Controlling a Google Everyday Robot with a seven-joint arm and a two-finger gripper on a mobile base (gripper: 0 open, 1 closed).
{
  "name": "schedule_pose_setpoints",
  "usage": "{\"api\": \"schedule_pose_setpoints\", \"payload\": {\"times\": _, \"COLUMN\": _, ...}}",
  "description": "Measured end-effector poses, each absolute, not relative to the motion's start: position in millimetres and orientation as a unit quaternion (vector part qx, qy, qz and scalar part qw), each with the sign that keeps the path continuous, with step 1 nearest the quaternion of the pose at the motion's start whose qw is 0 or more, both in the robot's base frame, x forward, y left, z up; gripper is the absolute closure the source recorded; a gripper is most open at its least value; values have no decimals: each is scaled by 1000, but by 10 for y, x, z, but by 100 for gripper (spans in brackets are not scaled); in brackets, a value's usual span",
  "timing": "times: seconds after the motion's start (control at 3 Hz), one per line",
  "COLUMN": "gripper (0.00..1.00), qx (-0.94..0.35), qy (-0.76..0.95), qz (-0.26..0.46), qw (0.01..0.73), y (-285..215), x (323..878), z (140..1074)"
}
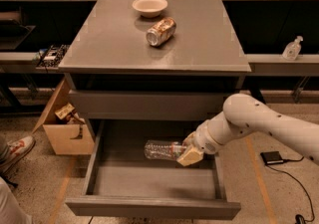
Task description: Place water bottle into middle drawer
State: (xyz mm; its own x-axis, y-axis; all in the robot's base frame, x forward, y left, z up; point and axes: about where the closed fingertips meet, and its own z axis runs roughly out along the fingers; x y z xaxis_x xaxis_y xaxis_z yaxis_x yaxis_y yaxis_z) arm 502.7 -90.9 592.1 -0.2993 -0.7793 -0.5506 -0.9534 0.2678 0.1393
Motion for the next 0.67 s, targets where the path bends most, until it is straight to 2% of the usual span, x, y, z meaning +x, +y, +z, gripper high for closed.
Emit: {"api": "schedule_pose_setpoints", "payload": {"times": 0.67, "gripper": 100, "qx": -541, "qy": 775, "qz": 256, "qw": 202, "y": -773, "x": 5226, "z": 5324}}
